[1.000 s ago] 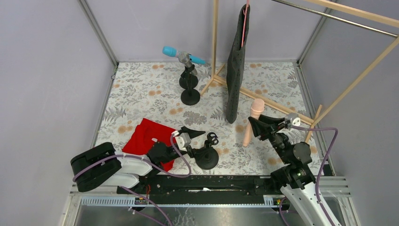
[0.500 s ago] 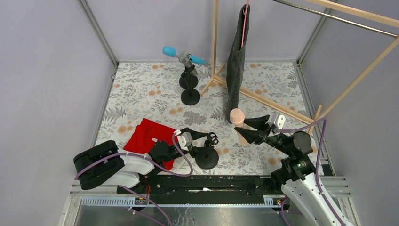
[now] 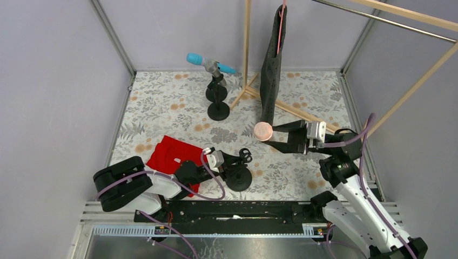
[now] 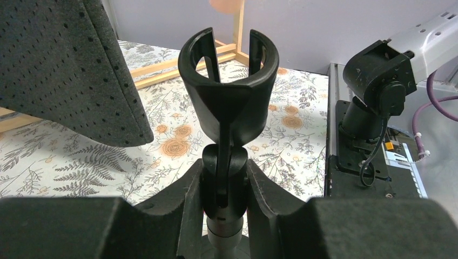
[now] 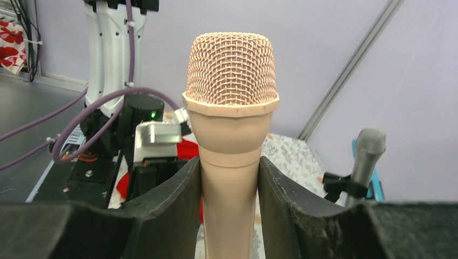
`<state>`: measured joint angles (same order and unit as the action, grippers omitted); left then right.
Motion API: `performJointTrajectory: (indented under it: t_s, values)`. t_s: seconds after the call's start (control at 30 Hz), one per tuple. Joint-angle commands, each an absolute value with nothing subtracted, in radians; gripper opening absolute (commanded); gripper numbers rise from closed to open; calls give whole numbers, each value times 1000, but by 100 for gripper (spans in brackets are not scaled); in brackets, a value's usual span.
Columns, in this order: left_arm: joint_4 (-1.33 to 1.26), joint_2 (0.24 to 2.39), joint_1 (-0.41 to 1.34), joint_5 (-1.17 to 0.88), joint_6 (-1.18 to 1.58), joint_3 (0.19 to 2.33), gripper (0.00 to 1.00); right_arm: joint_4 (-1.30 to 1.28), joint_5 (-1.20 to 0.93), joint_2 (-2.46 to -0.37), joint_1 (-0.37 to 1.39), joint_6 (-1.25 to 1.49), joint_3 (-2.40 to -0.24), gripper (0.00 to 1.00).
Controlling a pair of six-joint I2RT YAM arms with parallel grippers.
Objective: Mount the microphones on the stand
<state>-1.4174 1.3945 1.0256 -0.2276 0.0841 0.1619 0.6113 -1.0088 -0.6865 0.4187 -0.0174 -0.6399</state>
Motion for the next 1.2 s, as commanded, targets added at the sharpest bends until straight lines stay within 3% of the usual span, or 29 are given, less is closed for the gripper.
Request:
performJointTrajectory:
  t_s: [0.0,0.07,0.37,0.47,0.67,1.17]
  values:
    - [-1497,1423,1023,-226,104,203,9,918,-1019,-751,416,109,-706,0]
    - [-1499,1429,1023,-228,105,206,0,1035,-991,-788,414,199,-711,0]
    - [-1575,1460,1024,-245,127,179,0,1350,-963,-1008,451,627,-815,0]
    - [-1574,1456,1023,-227,127,174,0,1249,-975,-1029,520,557,-848,0]
    - [-1566,1447,1024,-194,133,171,0,788,-888,-995,679,167,-916,0]
    - [-1570,1451,1023,-184,141,167,0,755,-800,-1038,749,161,-903,0]
